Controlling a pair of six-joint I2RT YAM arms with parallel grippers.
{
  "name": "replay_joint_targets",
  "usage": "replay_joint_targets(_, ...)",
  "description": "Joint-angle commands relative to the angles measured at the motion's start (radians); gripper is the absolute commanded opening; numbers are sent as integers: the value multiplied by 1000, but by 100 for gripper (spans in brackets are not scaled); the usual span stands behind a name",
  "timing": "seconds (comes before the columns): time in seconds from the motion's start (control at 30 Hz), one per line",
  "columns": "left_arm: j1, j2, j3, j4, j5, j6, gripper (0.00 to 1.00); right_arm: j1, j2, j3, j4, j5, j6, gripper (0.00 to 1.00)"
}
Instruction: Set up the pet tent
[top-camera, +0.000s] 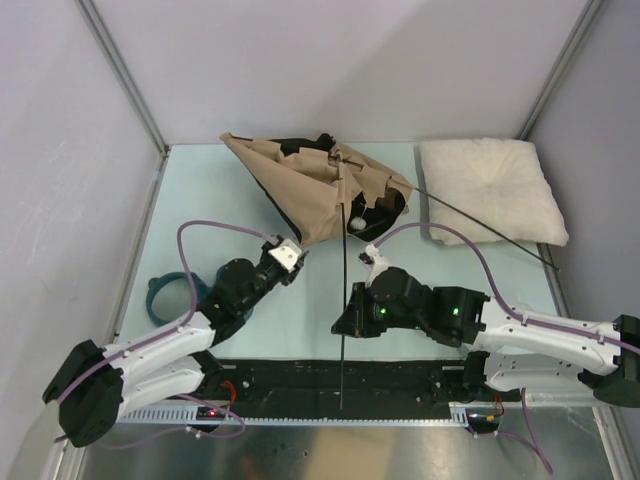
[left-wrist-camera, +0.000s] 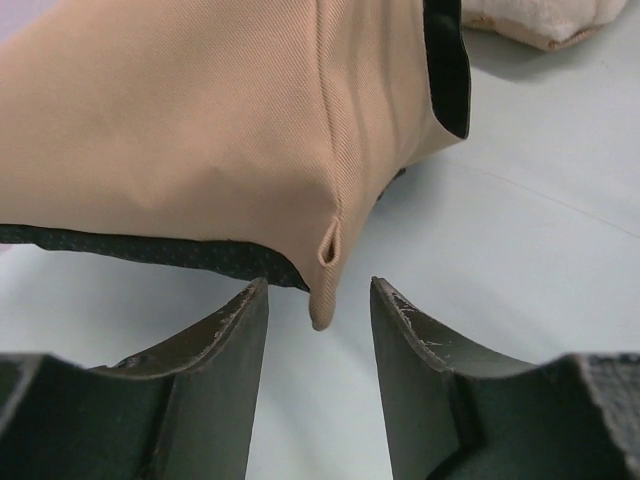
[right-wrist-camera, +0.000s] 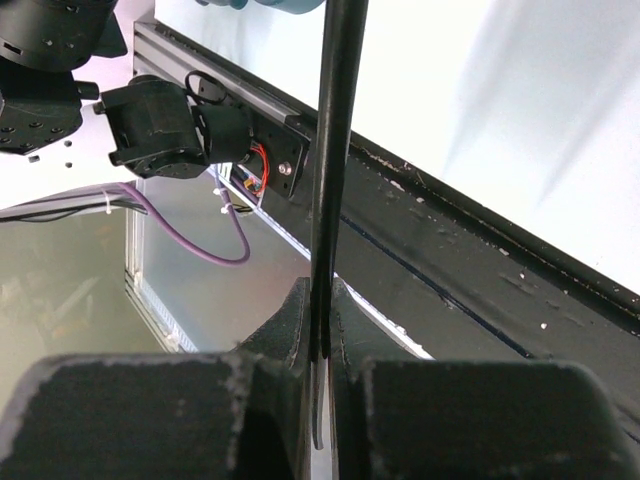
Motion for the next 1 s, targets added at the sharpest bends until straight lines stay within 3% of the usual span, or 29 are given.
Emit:
replay_joint_targets(0.0, 18, -25, 49, 74, -5, -19, 50, -20, -5, -1, 50, 64, -3, 0)
replay_joint_targets(0.23, 26, 1, 54, 81, 3, -39, 36, -20, -6, -12, 55, 63, 2, 0)
replay_joint_targets(0.5, 26, 19, 48, 82, 38, -63, 46, -19, -8, -12, 59, 61, 4, 0)
replay_joint_targets(0.67, 26, 41, 63, 82, 48, -64, 37, -21, -5, -16, 63, 60, 4, 0)
replay_joint_targets(0.9, 26, 62, 65, 83, 49, -61, 35, -23, -9, -20, 71, 57, 8, 0)
replay_joint_targets(0.97, 26, 59, 65, 83, 45, -59, 30, -25, -12, -20, 73, 55, 8, 0)
